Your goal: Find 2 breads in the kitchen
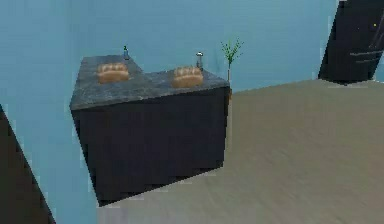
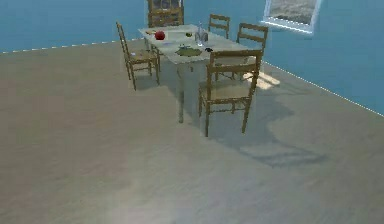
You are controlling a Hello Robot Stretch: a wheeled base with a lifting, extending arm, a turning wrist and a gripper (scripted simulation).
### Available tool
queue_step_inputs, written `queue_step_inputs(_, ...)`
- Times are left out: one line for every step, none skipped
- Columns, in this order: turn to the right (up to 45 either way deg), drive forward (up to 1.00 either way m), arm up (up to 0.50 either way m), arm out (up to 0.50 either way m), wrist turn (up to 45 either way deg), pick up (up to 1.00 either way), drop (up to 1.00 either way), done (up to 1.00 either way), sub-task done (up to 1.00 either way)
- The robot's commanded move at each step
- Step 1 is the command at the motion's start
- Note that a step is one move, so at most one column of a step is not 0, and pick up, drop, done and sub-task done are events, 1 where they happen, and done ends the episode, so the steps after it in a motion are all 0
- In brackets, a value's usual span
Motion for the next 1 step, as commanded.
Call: queue_step_inputs(0.0, 0.85, 0.00, 0.00, 0.0, 0.00, 0.00, 0.00, 0.00)
